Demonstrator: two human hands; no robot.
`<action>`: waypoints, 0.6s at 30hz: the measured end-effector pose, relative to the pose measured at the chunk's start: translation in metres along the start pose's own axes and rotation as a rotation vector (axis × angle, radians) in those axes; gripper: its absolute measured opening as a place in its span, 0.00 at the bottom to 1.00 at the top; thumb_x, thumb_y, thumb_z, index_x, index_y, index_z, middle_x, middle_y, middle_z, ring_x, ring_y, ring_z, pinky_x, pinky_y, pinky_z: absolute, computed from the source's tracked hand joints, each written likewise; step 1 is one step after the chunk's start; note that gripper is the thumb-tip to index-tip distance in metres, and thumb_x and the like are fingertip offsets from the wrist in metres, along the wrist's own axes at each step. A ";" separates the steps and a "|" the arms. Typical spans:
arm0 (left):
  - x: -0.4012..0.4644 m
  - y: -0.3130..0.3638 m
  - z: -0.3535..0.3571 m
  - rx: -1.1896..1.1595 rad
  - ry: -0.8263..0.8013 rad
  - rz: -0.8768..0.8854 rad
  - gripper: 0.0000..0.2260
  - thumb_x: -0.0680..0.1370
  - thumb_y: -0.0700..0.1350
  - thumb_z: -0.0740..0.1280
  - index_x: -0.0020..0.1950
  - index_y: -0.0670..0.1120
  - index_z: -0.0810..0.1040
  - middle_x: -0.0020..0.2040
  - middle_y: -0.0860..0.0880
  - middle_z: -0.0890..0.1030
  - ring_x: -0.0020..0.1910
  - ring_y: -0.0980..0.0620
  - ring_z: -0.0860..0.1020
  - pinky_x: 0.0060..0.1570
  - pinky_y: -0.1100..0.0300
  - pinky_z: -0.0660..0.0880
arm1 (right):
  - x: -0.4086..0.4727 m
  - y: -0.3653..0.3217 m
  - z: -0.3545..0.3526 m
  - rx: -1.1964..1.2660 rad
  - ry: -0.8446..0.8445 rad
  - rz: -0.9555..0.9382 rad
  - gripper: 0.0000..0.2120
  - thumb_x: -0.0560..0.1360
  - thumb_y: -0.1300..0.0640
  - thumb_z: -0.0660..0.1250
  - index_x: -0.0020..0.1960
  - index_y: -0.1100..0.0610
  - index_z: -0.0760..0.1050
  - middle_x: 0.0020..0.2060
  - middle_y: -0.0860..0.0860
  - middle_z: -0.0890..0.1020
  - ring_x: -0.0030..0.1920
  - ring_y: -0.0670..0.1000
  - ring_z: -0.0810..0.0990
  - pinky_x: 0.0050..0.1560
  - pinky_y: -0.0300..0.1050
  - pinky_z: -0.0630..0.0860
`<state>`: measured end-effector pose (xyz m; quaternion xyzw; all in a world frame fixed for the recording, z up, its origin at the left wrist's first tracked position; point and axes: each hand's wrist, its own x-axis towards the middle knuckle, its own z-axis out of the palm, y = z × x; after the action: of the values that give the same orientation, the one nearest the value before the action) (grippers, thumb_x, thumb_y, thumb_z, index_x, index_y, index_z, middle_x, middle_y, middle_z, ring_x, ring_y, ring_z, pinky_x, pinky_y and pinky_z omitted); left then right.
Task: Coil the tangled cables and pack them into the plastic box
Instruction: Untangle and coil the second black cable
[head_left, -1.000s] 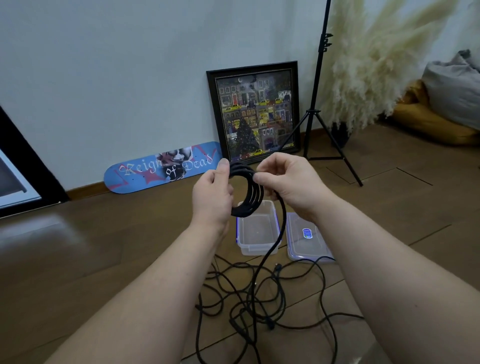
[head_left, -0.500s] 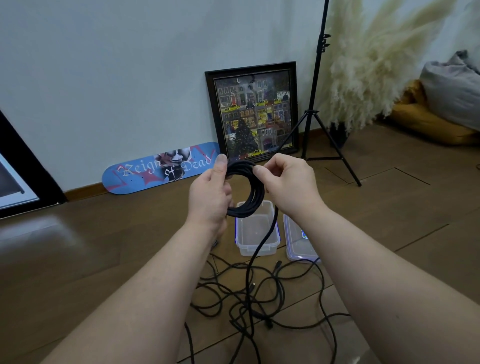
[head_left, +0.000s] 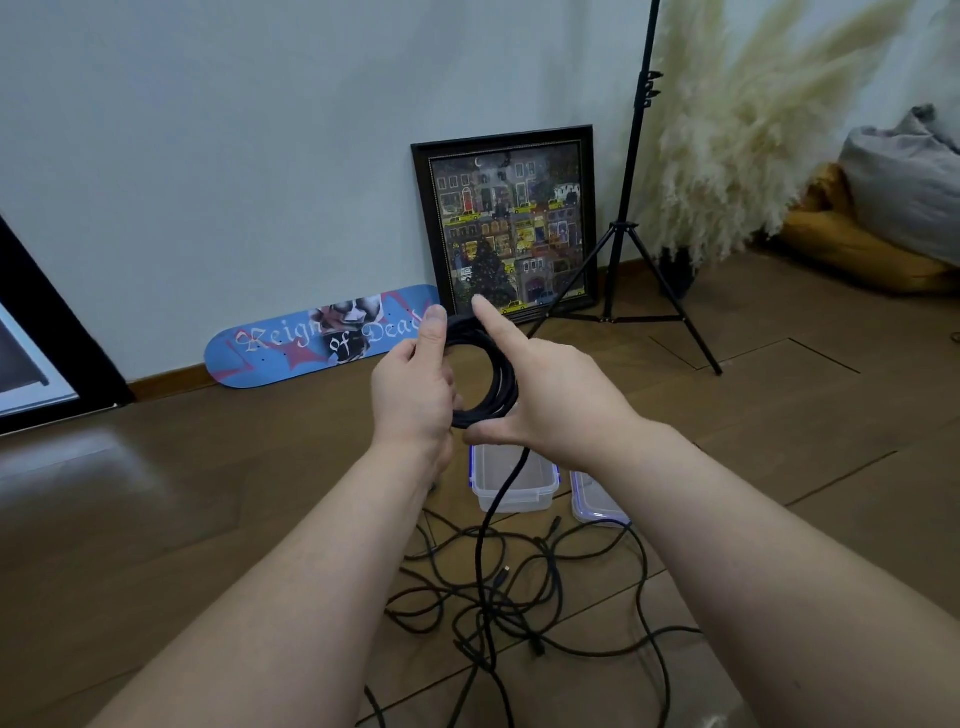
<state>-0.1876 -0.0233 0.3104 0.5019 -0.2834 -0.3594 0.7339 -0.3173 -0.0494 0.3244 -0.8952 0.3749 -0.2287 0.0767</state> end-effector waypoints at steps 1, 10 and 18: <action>0.001 -0.001 0.000 0.013 0.009 0.003 0.15 0.78 0.57 0.67 0.46 0.45 0.71 0.22 0.55 0.60 0.22 0.55 0.56 0.26 0.60 0.57 | 0.000 -0.002 0.001 -0.019 0.000 0.010 0.55 0.66 0.38 0.75 0.79 0.44 0.41 0.52 0.54 0.80 0.53 0.56 0.78 0.53 0.50 0.76; -0.001 -0.002 0.003 -0.004 -0.119 0.057 0.12 0.83 0.54 0.59 0.55 0.46 0.70 0.24 0.56 0.59 0.24 0.57 0.56 0.33 0.57 0.54 | 0.003 0.000 -0.001 0.217 -0.004 0.146 0.51 0.67 0.43 0.76 0.79 0.43 0.47 0.57 0.57 0.81 0.56 0.56 0.78 0.56 0.48 0.76; -0.003 0.009 0.005 -0.113 0.044 0.014 0.14 0.83 0.52 0.61 0.42 0.45 0.72 0.21 0.56 0.60 0.21 0.58 0.56 0.26 0.62 0.57 | 0.002 0.005 -0.009 0.329 -0.054 0.075 0.43 0.71 0.50 0.75 0.78 0.46 0.54 0.67 0.49 0.76 0.64 0.47 0.75 0.60 0.35 0.68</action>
<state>-0.1911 -0.0210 0.3199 0.4655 -0.2499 -0.3587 0.7695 -0.3232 -0.0538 0.3313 -0.8617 0.3634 -0.2598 0.2409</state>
